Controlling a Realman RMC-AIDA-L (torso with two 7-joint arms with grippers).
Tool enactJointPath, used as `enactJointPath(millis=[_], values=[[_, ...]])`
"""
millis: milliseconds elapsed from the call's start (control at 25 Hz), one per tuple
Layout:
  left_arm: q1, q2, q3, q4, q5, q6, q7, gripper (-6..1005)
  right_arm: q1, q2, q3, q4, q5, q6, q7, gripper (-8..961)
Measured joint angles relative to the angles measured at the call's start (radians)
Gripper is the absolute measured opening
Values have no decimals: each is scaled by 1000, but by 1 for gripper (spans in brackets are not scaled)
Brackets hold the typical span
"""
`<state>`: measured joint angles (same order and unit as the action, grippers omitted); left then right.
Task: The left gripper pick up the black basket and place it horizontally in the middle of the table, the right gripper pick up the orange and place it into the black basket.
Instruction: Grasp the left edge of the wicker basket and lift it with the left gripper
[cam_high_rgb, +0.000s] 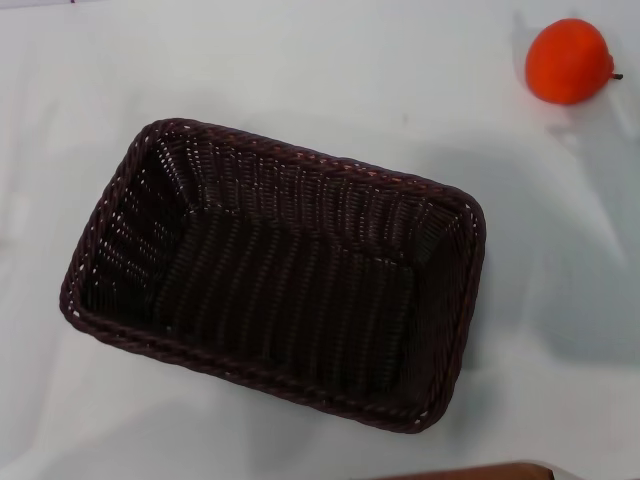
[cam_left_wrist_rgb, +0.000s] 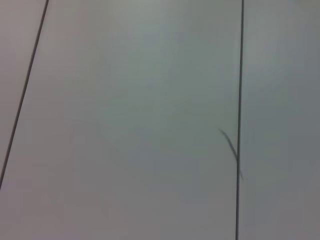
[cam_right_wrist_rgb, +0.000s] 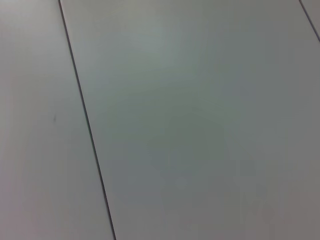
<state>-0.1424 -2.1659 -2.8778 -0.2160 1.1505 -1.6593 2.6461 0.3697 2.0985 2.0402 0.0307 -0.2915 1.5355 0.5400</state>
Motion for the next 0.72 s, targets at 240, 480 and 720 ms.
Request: enactJointPath(millis=[240,480,720], values=[[-2,0,0,3,0,4,0,896,0,0,0,0,0,0,1,791],[-1,0,15,1,8,-6,-30,887,0,0,0,0,0,0,3,791],[52,7,177,-280,59,27,-361,877,-3,-2,5,7,2,0,26,790]])
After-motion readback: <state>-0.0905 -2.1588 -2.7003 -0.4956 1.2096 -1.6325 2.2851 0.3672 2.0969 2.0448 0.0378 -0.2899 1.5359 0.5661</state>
